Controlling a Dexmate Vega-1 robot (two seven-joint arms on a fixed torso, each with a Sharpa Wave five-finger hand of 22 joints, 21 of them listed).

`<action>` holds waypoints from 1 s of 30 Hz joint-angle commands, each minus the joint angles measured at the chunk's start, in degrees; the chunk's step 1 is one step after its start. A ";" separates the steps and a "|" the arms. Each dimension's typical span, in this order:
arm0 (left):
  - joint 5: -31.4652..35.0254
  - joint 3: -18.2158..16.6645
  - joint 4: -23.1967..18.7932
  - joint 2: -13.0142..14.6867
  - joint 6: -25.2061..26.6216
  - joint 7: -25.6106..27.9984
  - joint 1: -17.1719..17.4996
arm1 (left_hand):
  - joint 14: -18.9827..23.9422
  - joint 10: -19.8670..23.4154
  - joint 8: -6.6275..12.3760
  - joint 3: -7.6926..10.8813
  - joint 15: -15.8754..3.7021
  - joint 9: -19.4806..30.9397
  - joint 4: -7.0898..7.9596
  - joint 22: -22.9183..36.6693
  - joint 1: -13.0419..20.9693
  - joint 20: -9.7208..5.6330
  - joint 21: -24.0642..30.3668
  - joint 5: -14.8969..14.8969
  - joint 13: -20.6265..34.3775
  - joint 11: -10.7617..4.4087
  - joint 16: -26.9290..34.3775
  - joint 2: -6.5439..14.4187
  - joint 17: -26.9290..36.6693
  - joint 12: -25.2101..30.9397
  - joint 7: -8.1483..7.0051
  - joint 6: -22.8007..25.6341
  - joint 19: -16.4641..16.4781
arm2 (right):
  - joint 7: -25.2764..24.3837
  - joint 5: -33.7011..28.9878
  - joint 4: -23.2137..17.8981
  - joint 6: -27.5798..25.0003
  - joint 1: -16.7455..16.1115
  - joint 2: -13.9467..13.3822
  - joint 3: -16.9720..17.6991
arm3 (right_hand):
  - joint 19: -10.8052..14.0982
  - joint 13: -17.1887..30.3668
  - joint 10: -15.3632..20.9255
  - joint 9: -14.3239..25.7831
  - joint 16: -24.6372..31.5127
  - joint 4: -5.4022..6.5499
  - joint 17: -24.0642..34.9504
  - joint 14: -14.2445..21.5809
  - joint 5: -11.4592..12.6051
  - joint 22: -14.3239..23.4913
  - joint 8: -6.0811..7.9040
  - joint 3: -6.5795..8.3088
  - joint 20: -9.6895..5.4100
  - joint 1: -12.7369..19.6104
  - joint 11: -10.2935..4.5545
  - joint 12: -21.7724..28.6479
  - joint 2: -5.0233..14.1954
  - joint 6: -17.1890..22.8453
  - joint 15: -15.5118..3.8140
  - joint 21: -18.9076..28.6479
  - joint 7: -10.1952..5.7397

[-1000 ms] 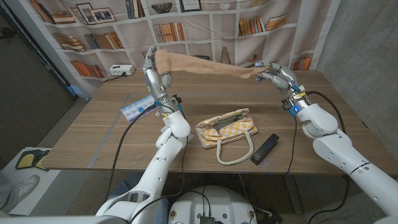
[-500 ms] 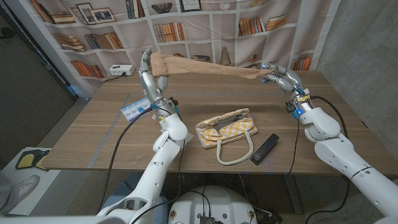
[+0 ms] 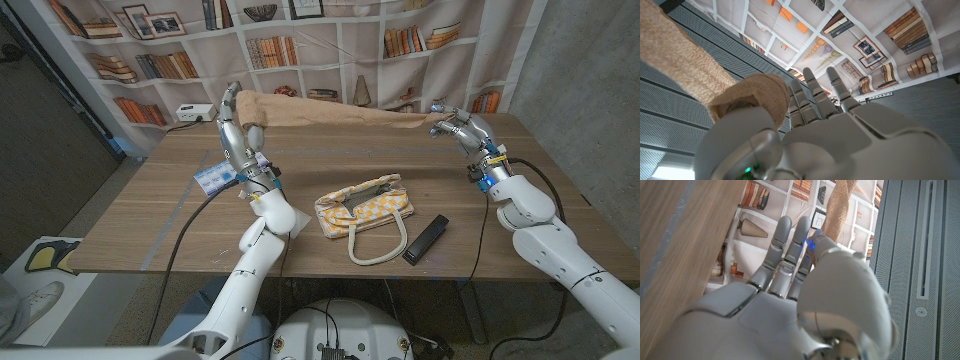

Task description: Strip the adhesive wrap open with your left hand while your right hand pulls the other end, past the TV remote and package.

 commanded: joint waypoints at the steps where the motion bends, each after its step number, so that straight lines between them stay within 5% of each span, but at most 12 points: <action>1: -0.56 0.47 -4.22 1.33 1.71 0.01 2.50 | 0.91 0.22 0.07 0.28 -0.71 -0.01 -0.28 0.23 0.15 -0.17 -0.36 0.27 0.21 0.03 0.46 0.73 0.00 0.26 0.34 0.26 0.46 | -0.68 1.35 -0.87 -1.81 -1.45 -1.38 2.14 | -0.25 0.27 0.47 0.20 -0.30 0.04 0.21 0.63 -0.36 -0.07 -0.21 0.63 -8.43 -0.22 -0.01 -0.22 -0.27 0.62 -5.82 0.62 0.10; 8: -2.28 1.62 -5.85 3.43 3.82 0.01 4.00 | 0.86 0.19 0.06 0.37 -0.69 -0.15 -0.31 0.23 0.05 -0.14 -0.53 0.35 0.29 0.16 0.43 0.77 -0.05 0.29 0.39 0.29 0.44 | -2.12 2.19 -1.84 -3.73 -2.89 -2.10 3.67 | -0.48 0.42 0.50 0.29 -0.62 0.06 0.48 0.65 -0.36 -0.60 -0.33 0.71 -8.42 -0.33 0.06 -0.26 -0.28 0.79 -5.82 1.13 0.04; 30: -5.84 1.23 -0.12 6.17 1.60 0.01 2.59 | 0.35 -0.45 -0.14 0.80 -0.04 -0.62 -0.46 0.24 -0.20 0.39 -1.24 0.44 0.52 0.87 0.29 0.93 -0.17 0.15 0.78 -0.04 0.07 | -9.58 1.52 -2.76 -7.46 -6.21 -1.48 7.41 | -1.10 0.42 0.78 0.38 -1.30 -0.01 1.16 0.88 -0.36 -1.89 -0.71 0.96 -8.46 -0.35 0.07 -0.59 -0.40 1.10 -5.81 2.40 -0.01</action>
